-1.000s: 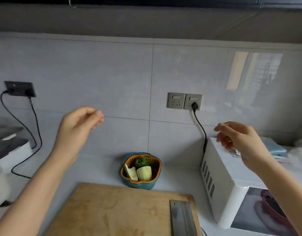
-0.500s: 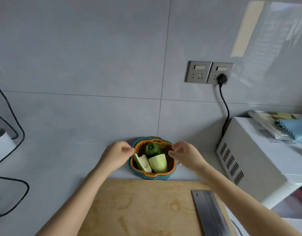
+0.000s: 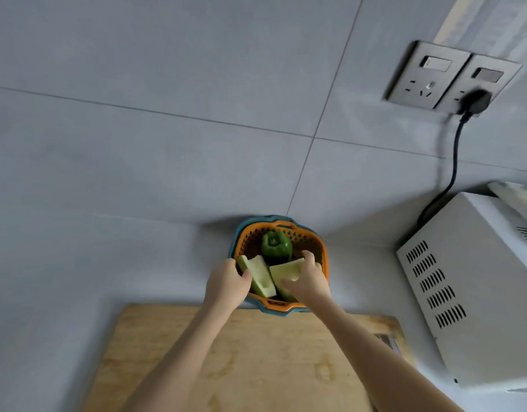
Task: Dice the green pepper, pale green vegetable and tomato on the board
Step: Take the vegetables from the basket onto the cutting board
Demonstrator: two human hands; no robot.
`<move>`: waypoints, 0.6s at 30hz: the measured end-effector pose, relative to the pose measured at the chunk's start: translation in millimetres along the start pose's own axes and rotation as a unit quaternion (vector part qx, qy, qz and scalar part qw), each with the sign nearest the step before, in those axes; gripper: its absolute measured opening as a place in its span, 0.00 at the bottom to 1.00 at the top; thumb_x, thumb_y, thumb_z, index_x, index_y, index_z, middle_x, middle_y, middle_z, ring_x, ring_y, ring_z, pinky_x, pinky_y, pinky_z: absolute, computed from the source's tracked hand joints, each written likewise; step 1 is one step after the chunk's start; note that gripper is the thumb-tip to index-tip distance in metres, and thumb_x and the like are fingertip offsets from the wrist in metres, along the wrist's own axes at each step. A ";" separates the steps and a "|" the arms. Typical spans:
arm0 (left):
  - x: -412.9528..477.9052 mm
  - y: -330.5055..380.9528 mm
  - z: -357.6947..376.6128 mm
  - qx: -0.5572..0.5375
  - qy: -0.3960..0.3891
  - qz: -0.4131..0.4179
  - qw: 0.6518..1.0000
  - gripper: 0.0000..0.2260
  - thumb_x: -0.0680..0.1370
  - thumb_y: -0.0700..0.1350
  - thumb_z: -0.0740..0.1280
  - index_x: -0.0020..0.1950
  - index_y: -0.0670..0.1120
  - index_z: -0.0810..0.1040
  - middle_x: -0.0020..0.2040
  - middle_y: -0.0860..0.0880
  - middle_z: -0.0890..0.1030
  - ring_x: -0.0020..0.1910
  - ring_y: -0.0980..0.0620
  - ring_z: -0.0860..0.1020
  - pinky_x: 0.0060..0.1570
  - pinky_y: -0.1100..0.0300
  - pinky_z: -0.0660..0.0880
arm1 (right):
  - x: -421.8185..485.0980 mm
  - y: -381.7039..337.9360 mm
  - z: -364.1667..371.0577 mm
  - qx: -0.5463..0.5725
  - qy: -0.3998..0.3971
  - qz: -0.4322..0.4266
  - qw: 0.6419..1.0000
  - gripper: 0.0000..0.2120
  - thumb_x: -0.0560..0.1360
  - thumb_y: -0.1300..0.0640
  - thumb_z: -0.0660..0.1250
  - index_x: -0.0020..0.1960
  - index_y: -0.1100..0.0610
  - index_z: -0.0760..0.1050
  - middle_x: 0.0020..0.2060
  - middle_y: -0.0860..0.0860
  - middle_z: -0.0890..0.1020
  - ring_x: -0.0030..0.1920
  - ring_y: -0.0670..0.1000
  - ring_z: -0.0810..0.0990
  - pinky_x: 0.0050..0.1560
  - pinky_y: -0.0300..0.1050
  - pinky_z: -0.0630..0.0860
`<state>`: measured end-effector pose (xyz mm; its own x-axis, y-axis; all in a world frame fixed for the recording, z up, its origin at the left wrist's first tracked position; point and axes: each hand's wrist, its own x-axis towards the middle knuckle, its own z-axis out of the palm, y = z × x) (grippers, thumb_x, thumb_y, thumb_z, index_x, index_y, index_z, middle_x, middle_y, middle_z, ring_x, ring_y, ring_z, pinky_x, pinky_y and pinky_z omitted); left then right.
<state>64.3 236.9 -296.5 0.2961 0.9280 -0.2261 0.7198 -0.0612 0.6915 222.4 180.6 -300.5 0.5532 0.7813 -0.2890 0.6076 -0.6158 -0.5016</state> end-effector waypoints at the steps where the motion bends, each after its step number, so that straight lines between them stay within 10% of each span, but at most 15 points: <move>1: 2.0 2.1 6.1 -0.003 0.010 -0.010 1.000 0.08 0.79 0.47 0.62 0.43 0.45 0.70 0.36 0.49 0.75 0.34 0.52 0.73 0.28 0.65 0.63 | 4.9 0.1 3.1 0.010 -0.006 0.009 1.000 0.41 0.71 0.50 0.70 0.75 0.54 0.50 0.67 0.56 0.67 0.61 0.57 0.74 0.53 0.46 0.73; 18: 37.3 34.6 66.8 0.005 0.118 -0.184 0.976 0.19 0.79 0.38 0.60 0.67 0.39 0.59 0.54 0.42 0.78 0.52 0.44 0.78 0.40 0.58 0.71 | 15.8 22.5 8.4 0.088 0.139 -0.110 0.980 0.33 0.67 0.44 0.73 0.67 0.53 0.65 0.59 0.49 0.72 0.57 0.50 0.73 0.46 0.41 0.74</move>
<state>142.2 244.8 -326.9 -0.1363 0.9462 -0.2933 0.7560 0.2907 0.5865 240.0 179.9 -323.2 0.5687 0.8201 0.0631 0.6359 -0.3898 -0.6661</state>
